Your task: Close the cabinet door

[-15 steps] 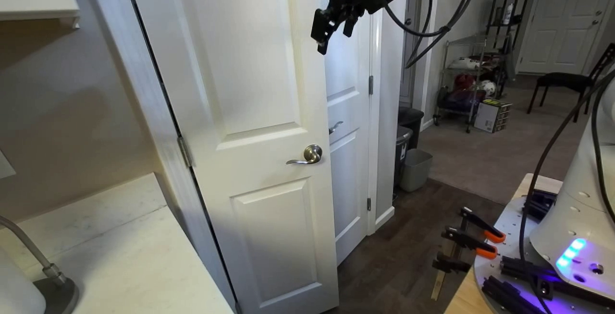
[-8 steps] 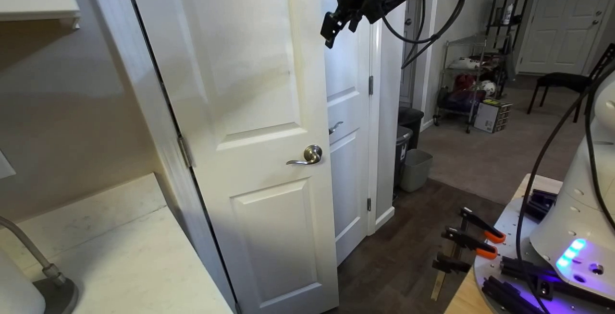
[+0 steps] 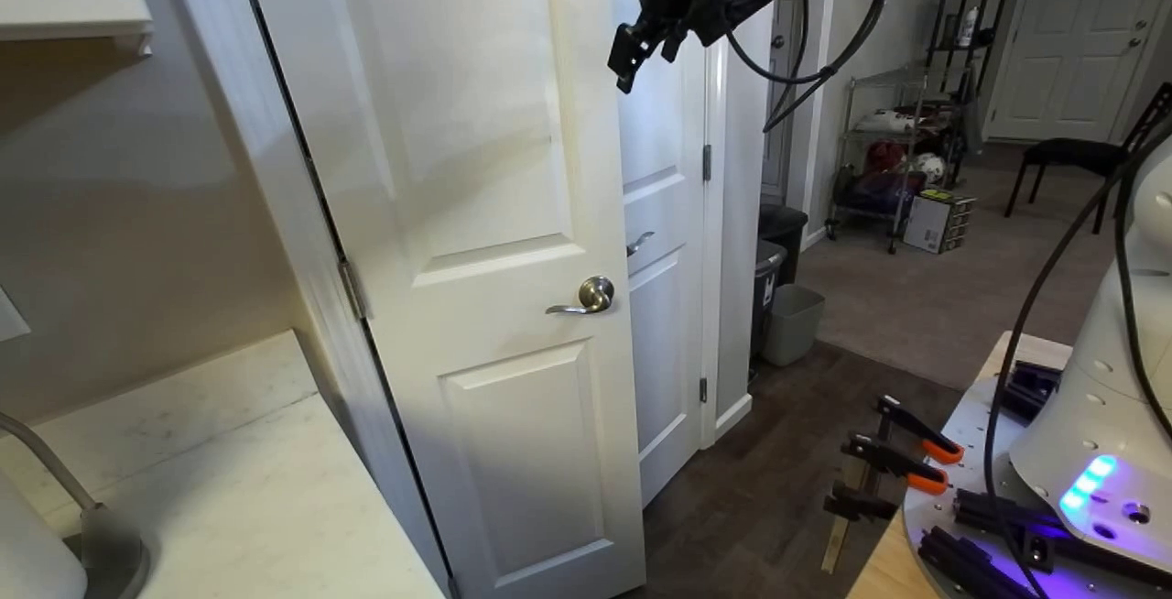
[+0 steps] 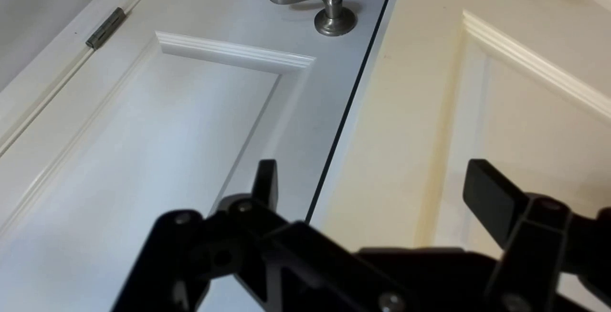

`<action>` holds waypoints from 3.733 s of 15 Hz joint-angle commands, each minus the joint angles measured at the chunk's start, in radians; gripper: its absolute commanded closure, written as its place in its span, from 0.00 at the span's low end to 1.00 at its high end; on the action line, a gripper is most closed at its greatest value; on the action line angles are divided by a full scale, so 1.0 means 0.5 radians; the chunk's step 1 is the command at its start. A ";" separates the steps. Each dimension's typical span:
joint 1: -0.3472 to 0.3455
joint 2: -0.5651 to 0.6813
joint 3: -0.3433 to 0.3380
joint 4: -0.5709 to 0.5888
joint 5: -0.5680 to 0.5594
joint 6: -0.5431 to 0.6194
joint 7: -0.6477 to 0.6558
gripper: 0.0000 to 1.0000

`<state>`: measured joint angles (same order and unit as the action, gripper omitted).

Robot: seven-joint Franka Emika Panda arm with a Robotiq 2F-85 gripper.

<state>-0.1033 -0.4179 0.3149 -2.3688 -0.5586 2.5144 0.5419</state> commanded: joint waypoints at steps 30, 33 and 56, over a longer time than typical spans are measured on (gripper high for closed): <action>-0.616 0.974 0.463 0.776 -2.108 0.066 1.977 0.00; -0.220 1.077 0.043 0.897 -2.127 0.048 1.959 0.00; 0.226 0.887 -0.393 0.662 -1.195 0.146 1.683 0.00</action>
<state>-0.0238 0.1292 0.1389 -1.9324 -1.2556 2.5722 1.4448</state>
